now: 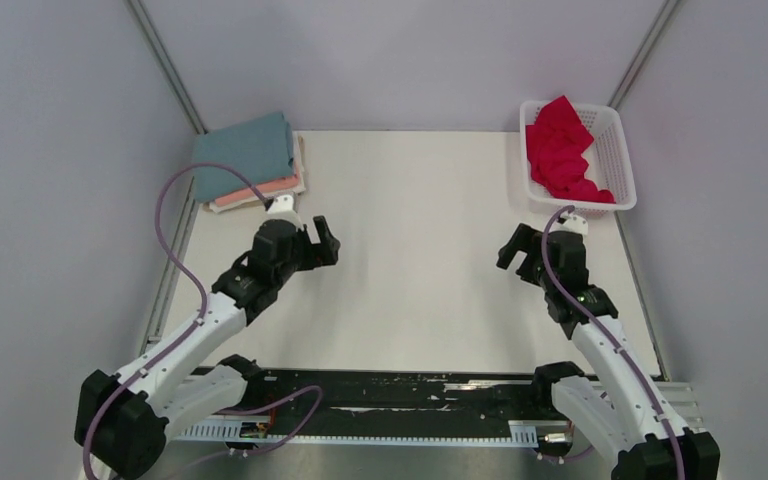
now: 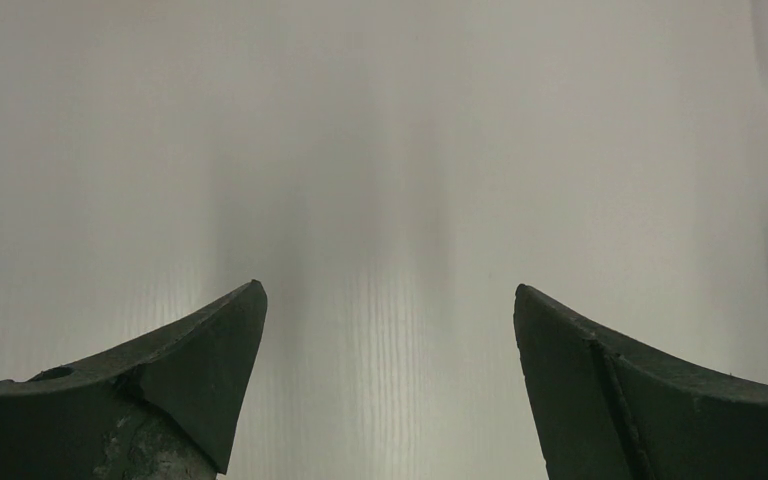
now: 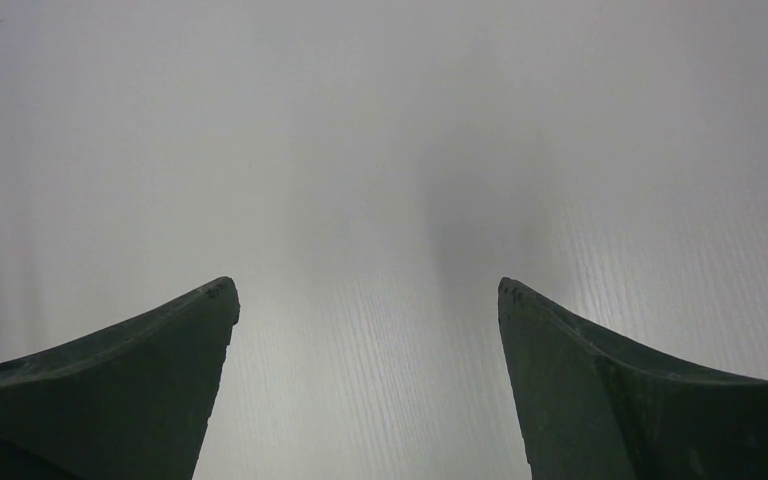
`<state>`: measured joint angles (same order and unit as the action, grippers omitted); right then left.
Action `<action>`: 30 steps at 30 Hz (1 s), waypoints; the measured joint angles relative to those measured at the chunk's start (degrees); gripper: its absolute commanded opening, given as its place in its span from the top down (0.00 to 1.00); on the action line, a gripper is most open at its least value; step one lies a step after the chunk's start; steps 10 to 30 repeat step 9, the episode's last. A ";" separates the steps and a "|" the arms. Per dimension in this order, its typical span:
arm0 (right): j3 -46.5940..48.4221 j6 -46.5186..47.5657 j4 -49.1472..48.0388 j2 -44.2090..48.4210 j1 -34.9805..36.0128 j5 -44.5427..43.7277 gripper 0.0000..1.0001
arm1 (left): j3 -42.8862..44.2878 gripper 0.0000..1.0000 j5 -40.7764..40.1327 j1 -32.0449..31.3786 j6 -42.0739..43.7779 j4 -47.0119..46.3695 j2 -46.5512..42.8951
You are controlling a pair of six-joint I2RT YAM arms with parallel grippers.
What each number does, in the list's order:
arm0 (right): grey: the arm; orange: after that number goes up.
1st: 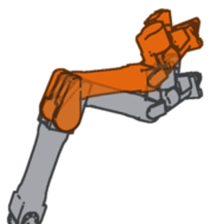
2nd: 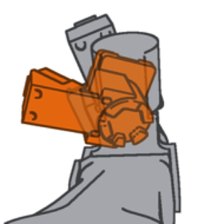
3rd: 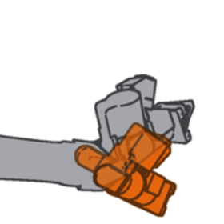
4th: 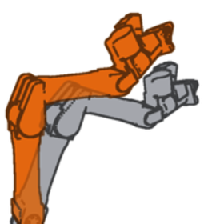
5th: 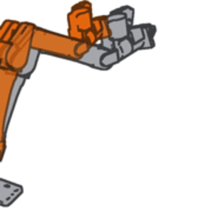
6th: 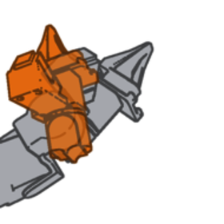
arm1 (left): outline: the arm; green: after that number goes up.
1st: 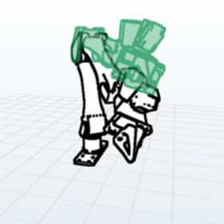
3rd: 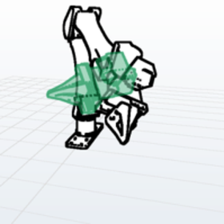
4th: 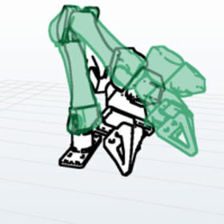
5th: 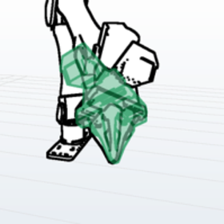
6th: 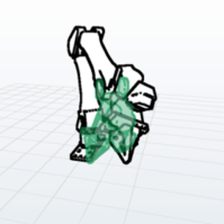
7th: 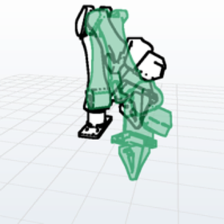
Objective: Fold and stack the t-shirts
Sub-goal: Reset both arms
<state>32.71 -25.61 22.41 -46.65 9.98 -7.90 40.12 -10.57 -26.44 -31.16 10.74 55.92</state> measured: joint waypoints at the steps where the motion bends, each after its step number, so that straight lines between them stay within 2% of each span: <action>1: -0.57 -0.04 0.07 0.48 0.00 -0.02 0.00 | -2.40 0.00 -1.11 -1.88 -0.81 0.46 -1.01; 4: -2.60 -0.33 0.02 1.68 0.00 -0.07 0.00 | -7.41 0.00 -2.71 -4.83 -2.40 1.36 -4.22; 9: -5.20 -1.25 0.11 3.23 0.00 -0.48 0.00 | -11.61 0.00 -5.57 -4.96 -4.55 1.27 -8.74; 30: -5.20 -1.25 0.11 3.23 0.00 -0.48 0.00 | -11.61 0.00 -5.57 -4.96 -4.55 1.27 -8.74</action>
